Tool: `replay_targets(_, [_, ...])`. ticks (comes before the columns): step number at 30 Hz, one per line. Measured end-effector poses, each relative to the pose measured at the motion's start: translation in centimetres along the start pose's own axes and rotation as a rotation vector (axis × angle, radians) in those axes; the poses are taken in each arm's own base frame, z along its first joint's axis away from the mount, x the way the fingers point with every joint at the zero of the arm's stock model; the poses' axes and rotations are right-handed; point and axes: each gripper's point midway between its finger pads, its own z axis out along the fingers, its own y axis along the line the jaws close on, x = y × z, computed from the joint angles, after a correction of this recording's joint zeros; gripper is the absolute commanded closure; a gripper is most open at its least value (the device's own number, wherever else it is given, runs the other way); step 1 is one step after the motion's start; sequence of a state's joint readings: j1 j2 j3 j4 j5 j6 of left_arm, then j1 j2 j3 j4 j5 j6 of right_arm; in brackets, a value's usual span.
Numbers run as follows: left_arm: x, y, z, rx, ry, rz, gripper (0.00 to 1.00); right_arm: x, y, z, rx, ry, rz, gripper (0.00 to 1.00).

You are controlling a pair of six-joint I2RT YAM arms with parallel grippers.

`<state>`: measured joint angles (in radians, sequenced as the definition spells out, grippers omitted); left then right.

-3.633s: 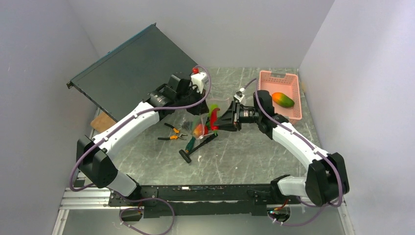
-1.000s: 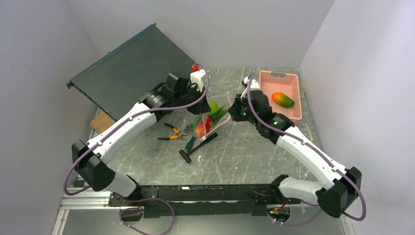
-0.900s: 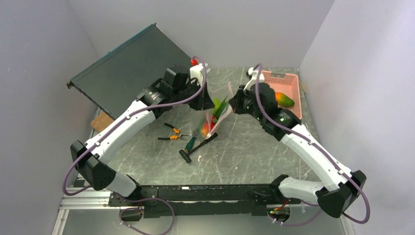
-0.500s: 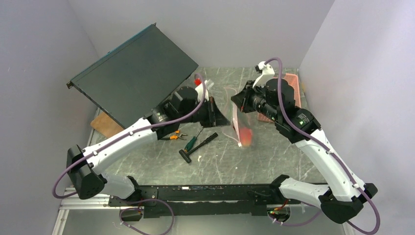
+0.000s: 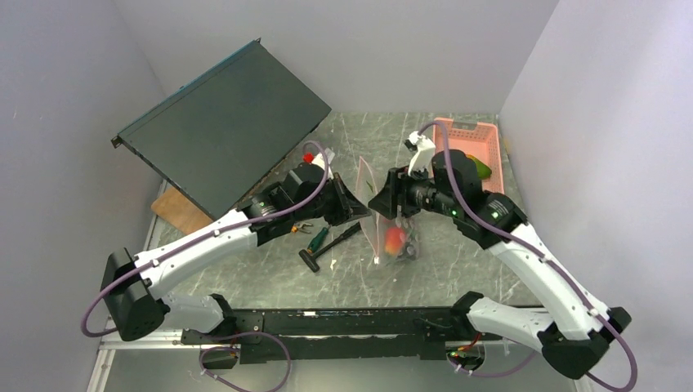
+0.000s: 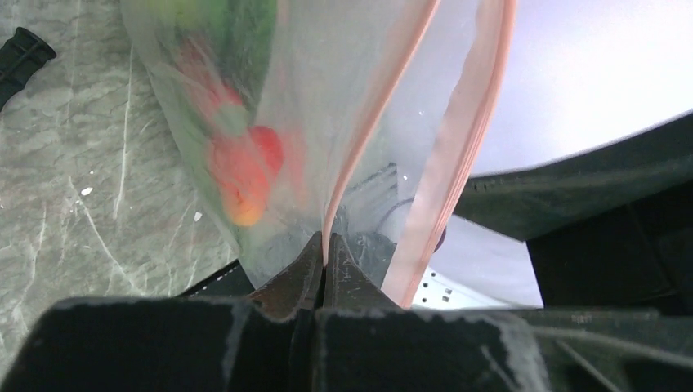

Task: Place the food in the zip-top bag and seal the zipper
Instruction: Adjust the zipper food storage bag at the center of the board, then zip the zipper food storage bag at the center of the board.

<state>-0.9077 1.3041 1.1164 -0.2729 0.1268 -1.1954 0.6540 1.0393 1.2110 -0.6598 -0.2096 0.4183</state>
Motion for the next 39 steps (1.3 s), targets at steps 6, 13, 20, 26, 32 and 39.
replay_targets(6, [-0.8, -0.6, -0.6, 0.008, -0.044, -0.047, 1.0, 1.7, 2.6, -3.6, -0.059, -0.03, -0.1, 0.24])
replay_targets(13, [-1.5, -0.6, -0.6, -0.009, -0.086, -0.142, 1.0, 7.4, 5.7, -5.4, -0.14, 0.001, -0.287, 0.11])
replay_targets(20, [-1.8, -0.5, -0.7, -0.026, -0.109, -0.258, 1.0, 12.5, 8.8, -4.2, 0.054, -0.059, -0.585, 0.08])
replay_targets(26, [-1.8, -0.5, -1.5, -0.018, -0.13, -0.306, 1.0, 12.0, 3.8, -3.4, 0.445, -0.175, -0.669, 0.14])
replay_targets(32, [-1.8, -1.2, -2.1, 0.005, -0.138, -0.328, 1.0, 8.7, 2.8, -4.9, 0.487, -0.341, -0.571, 0.28])
replay_targets(39, [-2.0, -1.0, -1.9, 0.009, -0.155, -0.399, 1.0, 6.9, -1.1, -3.3, 0.445, -0.371, -0.442, 0.38])
